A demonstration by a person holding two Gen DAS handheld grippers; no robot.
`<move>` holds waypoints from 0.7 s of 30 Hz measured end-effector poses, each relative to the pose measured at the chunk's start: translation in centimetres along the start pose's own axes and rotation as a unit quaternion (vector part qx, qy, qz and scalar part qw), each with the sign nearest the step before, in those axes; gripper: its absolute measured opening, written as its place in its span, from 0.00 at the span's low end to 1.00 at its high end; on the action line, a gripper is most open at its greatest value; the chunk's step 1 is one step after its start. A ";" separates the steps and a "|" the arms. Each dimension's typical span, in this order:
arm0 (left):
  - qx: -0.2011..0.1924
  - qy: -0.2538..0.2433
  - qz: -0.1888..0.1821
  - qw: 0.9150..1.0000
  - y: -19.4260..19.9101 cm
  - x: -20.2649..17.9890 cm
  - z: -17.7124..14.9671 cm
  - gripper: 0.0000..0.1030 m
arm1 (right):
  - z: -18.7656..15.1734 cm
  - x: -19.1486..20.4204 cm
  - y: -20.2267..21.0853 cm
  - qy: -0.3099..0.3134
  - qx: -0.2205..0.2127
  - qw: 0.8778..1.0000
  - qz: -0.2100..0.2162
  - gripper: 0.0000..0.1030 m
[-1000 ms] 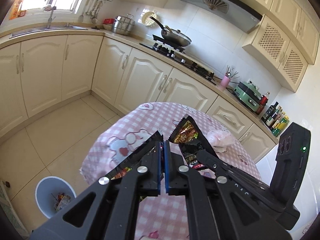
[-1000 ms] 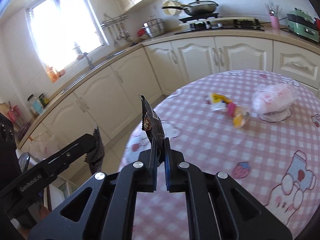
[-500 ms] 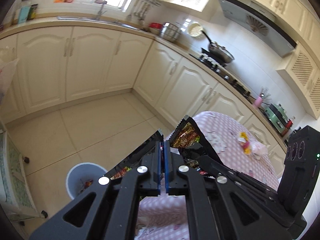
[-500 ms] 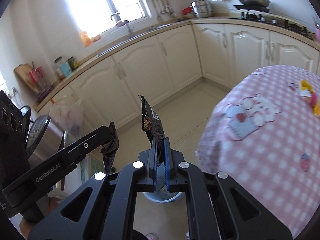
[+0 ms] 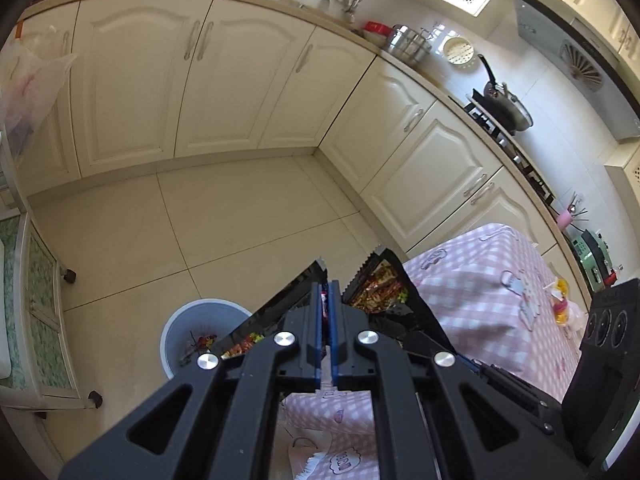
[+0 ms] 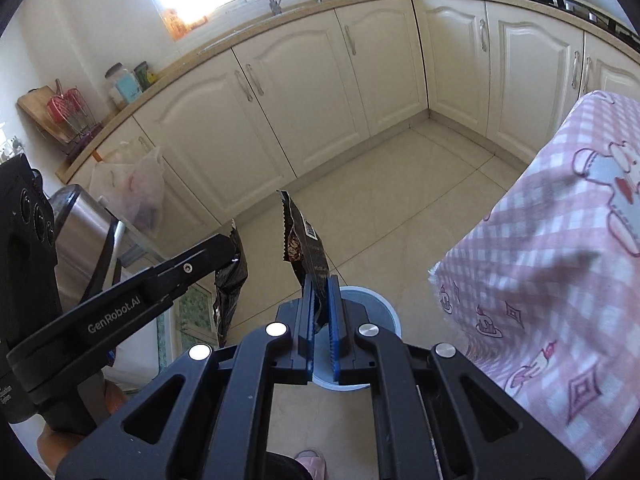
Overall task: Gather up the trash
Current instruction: 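Carry both wrappers over the blue bin and open the left tool to drop its wrapper, then open the right tool over the blue bin to drop the small black wrapper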
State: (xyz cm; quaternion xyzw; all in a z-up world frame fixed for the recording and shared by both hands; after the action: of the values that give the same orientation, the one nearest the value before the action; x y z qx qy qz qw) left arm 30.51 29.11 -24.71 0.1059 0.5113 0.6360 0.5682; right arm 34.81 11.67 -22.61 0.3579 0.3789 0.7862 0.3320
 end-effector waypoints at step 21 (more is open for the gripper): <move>0.029 0.014 0.036 0.999 -1.9 2.5 -0.1 0.18 | -0.1 0.3 -3.4 -0.003 0.031 1.000 -0.002 0.05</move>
State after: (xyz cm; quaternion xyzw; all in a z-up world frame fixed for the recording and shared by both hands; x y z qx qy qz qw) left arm 30.79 30.85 -27.37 0.1321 0.5328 0.6428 0.5344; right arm 35.43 13.55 -25.34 0.3696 0.4026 0.7722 0.3240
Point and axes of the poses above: each gripper's, at about its wrist camera, not at the fingertips, and y roughly against the way its jaws point, x to its left, z to its top, the point moved 2 cm from there along -y, roughly the way its jaws point, and after that the axes turned 10 degrees about x, right-handed, at the moved point
